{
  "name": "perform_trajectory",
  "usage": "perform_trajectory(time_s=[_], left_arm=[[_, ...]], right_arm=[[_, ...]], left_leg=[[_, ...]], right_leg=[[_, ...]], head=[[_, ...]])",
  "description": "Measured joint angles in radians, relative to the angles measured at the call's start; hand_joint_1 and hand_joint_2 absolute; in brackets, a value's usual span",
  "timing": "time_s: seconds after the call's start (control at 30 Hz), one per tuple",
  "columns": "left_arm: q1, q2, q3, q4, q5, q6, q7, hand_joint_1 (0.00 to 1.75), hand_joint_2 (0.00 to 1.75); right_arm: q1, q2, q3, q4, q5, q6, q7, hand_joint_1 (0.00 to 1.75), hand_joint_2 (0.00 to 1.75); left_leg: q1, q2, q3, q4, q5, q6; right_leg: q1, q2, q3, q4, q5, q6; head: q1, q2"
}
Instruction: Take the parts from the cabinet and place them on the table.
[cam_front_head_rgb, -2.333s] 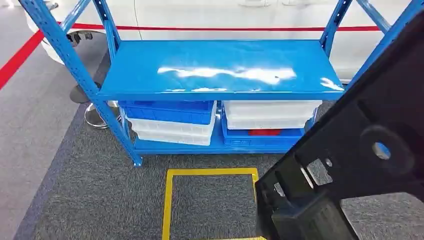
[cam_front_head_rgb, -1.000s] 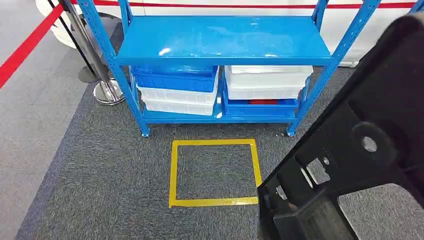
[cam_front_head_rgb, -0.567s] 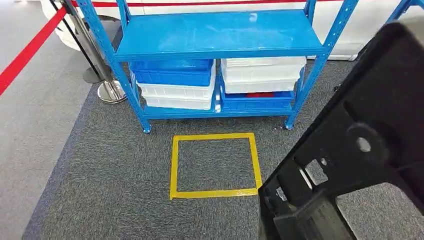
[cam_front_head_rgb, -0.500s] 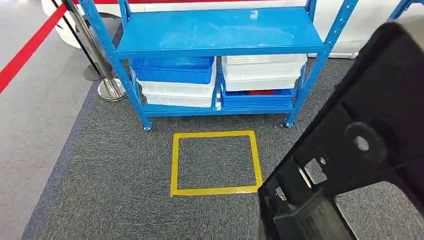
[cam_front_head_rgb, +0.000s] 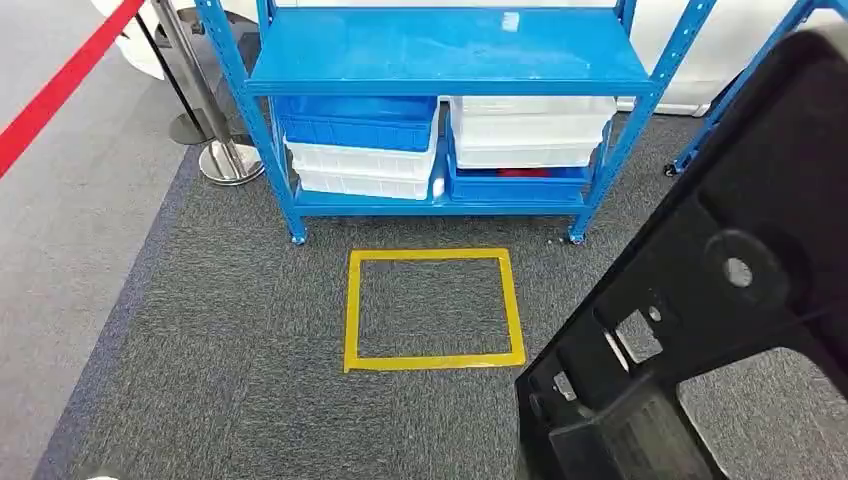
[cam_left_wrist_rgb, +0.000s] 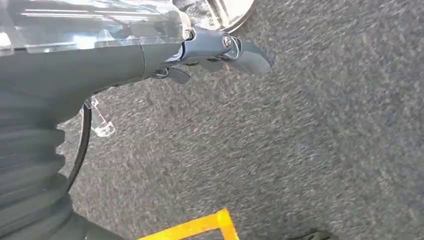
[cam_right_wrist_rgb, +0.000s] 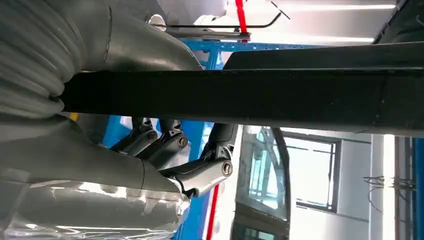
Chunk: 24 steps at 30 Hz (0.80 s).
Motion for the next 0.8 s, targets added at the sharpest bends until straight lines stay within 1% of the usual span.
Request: perform_trajectory(time_s=[0.03, 0.07, 0.1, 0.13, 0.17, 0.2, 0.23, 0.27, 0.3, 0.33, 0.37, 0.4, 0.43, 0.47, 0.5, 0.53, 0.57, 0.6, 0.63, 0.7, 0.73, 0.77, 0.8], left_arm=[[0.0, 0.0, -0.002, 0.0, 0.0, 0.0, 0.0, 0.0, 1.75], [0.0, 0.0, -0.003, 0.0, 0.0, 0.0, 0.0, 0.0, 1.75], [0.0, 0.0, -0.004, 0.0, 0.0, 0.0, 0.0, 0.0, 1.75], [0.0, 0.0, -0.005, 0.0, 0.001, -0.001, 0.0, 0.0, 1.75], [0.0, 0.0, -0.005, 0.0, 0.003, -0.001, -0.001, 0.0, 1.75], [0.001, 0.0, -0.006, 0.0, 0.005, -0.001, -0.001, 0.0, 1.75], [0.001, 0.001, -0.008, 0.001, 0.007, 0.0, -0.002, 0.0, 1.75], [0.002, 0.0, -0.011, 0.001, 0.008, 0.0, -0.002, 0.0, 1.75], [0.003, 0.001, -0.013, 0.001, 0.01, 0.0, -0.002, 0.0, 1.75], [0.002, 0.001, -0.013, 0.001, 0.013, 0.0, -0.003, 0.0, 1.75], [0.001, 0.001, -0.014, 0.001, 0.013, 0.0, -0.003, 0.0, 1.75], [0.0, 0.001, -0.014, 0.001, 0.013, 0.0, -0.004, 0.0, 1.75], [0.001, 0.001, -0.015, 0.001, 0.013, 0.0, -0.004, 0.0, 1.75], [0.001, 0.001, -0.017, 0.001, 0.013, 0.0, -0.004, 0.0, 1.75], [0.001, 0.002, -0.019, 0.001, 0.014, 0.0, -0.004, 0.0, 1.75], [0.0, 0.002, -0.022, 0.001, 0.014, 0.0, -0.004, 0.0, 1.75], [-0.001, 0.003, -0.022, 0.001, 0.014, 0.0, -0.004, 0.0, 1.75], [-0.003, 0.003, -0.023, 0.001, 0.013, 0.0, -0.004, 0.0, 1.75], [-0.005, 0.005, -0.023, 0.001, 0.013, 0.001, -0.004, 0.0, 1.75], [-0.003, 0.006, -0.025, 0.001, 0.014, 0.001, -0.004, 0.0, 1.75], [-0.001, 0.006, -0.026, 0.001, 0.014, 0.001, -0.004, 0.0, 1.75], [-0.003, 0.006, -0.027, 0.001, 0.014, 0.0, -0.005, 0.0, 1.75], [-0.004, 0.006, -0.028, 0.001, 0.014, 0.0, -0.005, 0.0, 1.75]], right_arm=[[0.0, 0.0, 0.0, 0.0, 0.0, 0.0, 0.0, 1.75, 1.75], [-0.002, 0.0, 0.0, 0.0, 0.0, 0.0, 0.0, 1.75, 1.75], [-0.002, 0.0, 0.0, 0.0, 0.0, 0.0, 0.001, 1.75, 1.75], [-0.002, 0.0, -0.001, 0.0, 0.0, 0.0, 0.002, 1.75, 1.75], [-0.002, 0.0, -0.001, 0.0, 0.0, 0.0, 0.002, 1.75, 1.75], [-0.002, 0.0, -0.001, 0.0, 0.0, 0.0, 0.003, 1.75, 1.75], [-0.002, 0.0, -0.001, 0.0, 0.0, 0.0, 0.004, 1.75, 1.75], [-0.003, 0.0, -0.001, 0.0, 0.0, 0.0, 0.004, 1.75, 1.75], [-0.002, 0.0, -0.002, 0.0, 0.0, 0.0, 0.004, 1.75, 1.75], [-0.001, 0.0, -0.003, 0.0, 0.0, 0.0, 0.005, 1.75, 1.75], [-0.002, 0.0, -0.002, 0.0, 0.0, 0.0, 0.005, 1.75, 1.75], [-0.002, 0.0, -0.003, 0.0, 0.0, 0.0, 0.004, 1.75, 1.75], [-0.002, 0.0, -0.003, 0.0, 0.0, 0.0, 0.005, 1.75, 1.75], [-0.002, 0.0, -0.003, 0.0, 0.0, 0.0, 0.005, 1.75, 1.75], [-0.002, 0.0, -0.003, 0.0, 0.0, 0.0, 0.005, 1.75, 1.75], [-0.002, 0.0, -0.003, 0.0, 0.0, 0.0, 0.005, 1.75, 1.75], [-0.002, 0.0, -0.003, 0.0, 0.0, 0.0, 0.005, 1.75, 1.75], [-0.002, 0.0, -0.003, 0.0, 0.0, 0.0, 0.005, 1.75, 1.75], [-0.002, 0.0, -0.003, 0.0, 0.0, 0.0, 0.005, 1.75, 1.75], [-0.002, 0.0, -0.003, 0.0, 0.0, 0.0, 0.003, 1.75, 1.75], [-0.001, 0.0, -0.003, 0.0, 0.0, 0.0, 0.004, 1.75, 1.75], [-0.001, 0.0, -0.003, 0.0, 0.0, 0.0, 0.004, 1.75, 1.75], [-0.001, 0.0, -0.003, 0.0, 0.0, 0.0, 0.004, 1.75, 1.75]], left_leg=[[0.0, -0.001, -0.009, 0.004, 0.005, -0.003], [0.0, -0.002, -0.015, 0.009, 0.01, -0.007], [-0.004, -0.003, -0.021, 0.013, 0.017, -0.014], [-0.004, -0.003, -0.022, 0.008, 0.027, -0.021], [-0.002, -0.003, -0.025, 0.006, 0.036, -0.027], [-0.002, -0.004, -0.026, 0.003, 0.043, -0.034], [-0.004, -0.006, -0.031, 0.007, 0.04, -0.04], [0.0, -0.006, -0.042, 0.025, 0.004, -0.045], [0.001, -0.006, -0.057, 0.073, -0.059, -0.049], [0.001, -0.006, -0.077, 0.147, -0.122, -0.054], [0.001, -0.006, -0.094, 0.228, -0.169, -0.058], [0.001, -0.006, -0.102, 0.29, -0.187, -0.06], [0.001, -0.006, -0.095, 0.317, -0.175, -0.06], [0.001, -0.006, -0.069, 0.303, -0.139, -0.058], [0.0, -0.006, -0.023, 0.25, -0.097, -0.054], [-0.001, -0.007, 0.043, 0.162, -0.067, -0.048], [-0.003, -0.009, 0.109, 0.069, -0.077, -0.039], [-0.009, -0.008, 0.158, -0.014, -0.112, -0.034], [-0.009, -0.009, 0.162, -0.027, -0.115, -0.029], [-0.016, -0.009, 0.145, -0.026, -0.102, -0.018], [-0.009, -0.009, 0.139, -0.037, -0.085, -0.007], [-0.005, 0.0, 0.131, -0.041, -0.072, -0.002], [-0.005, -0.001, 0.117, -0.042, -0.061, 0.007]], right_leg=[[0.0, 0.0, 0.062, -0.091, 0.027, -0.004], [0.001, 0.001, 0.114, -0.179, 0.009, -0.01], [0.008, 0.004, 0.135, -0.223, 0.0, -0.014], [0.01, 0.004, 0.126, -0.216, 0.005, -0.018], [0.012, 0.004, 0.122, -0.217, 0.009, -0.023], [0.013, 0.003, 0.116, -0.216, 0.015, -0.031], [0.004, 0.0, 0.107, -0.226, 0.028, -0.043], [0.004, -0.003, 0.098, -0.226, 0.039, -0.053], [0.005, -0.005, 0.086, -0.225, 0.049, -0.062], [0.006, -0.006, 0.073, -0.223, 0.058, -0.064], [0.008, -0.007, 0.058, -0.22, 0.068, -0.065], [0.01, -0.007, 0.043, -0.215, 0.077, -0.065], [0.012, -0.007, 0.027, -0.21, 0.085, -0.064], [0.014, -0.007, 0.009, -0.203, 0.094, -0.064], [0.015, -0.007, -0.008, -0.196, 0.102, -0.063], [0.016, -0.006, -0.024, -0.188, 0.11, -0.061], [0.016, -0.007, -0.032, -0.181, 0.116, -0.058], [0.021, -0.006, -0.04, -0.176, 0.121, -0.052], [0.019, -0.009, -0.04, -0.179, 0.131, -0.046], [0.014, -0.01, -0.042, -0.184, 0.15, -0.035], [0.018, -0.009, -0.046, -0.186, 0.16, -0.027], [0.012, -0.003, -0.053, -0.172, 0.13, -0.021], [0.012, 0.001, -0.065, -0.14, 0.072, -0.016]], head=[[0.0, 0.0], [0.0, 0.0], [-0.001, 0.0], [-0.002, 0.0], [0.002, 0.0], [0.0, 0.0], [0.002, 0.0], [-0.001, 0.0], [-0.005, 0.0], [-0.005, 0.0], [-0.006, 0.0], [-0.005, 0.0], [-0.005, 0.0], [-0.005, 0.0], [-0.005, 0.0], [-0.005, 0.0], [-0.006, 0.0], [-0.005, 0.0], [-0.002, 0.0], [-0.009, 0.0], [-0.007, 0.0], [-0.008, 0.0], [-0.005, 0.0]])
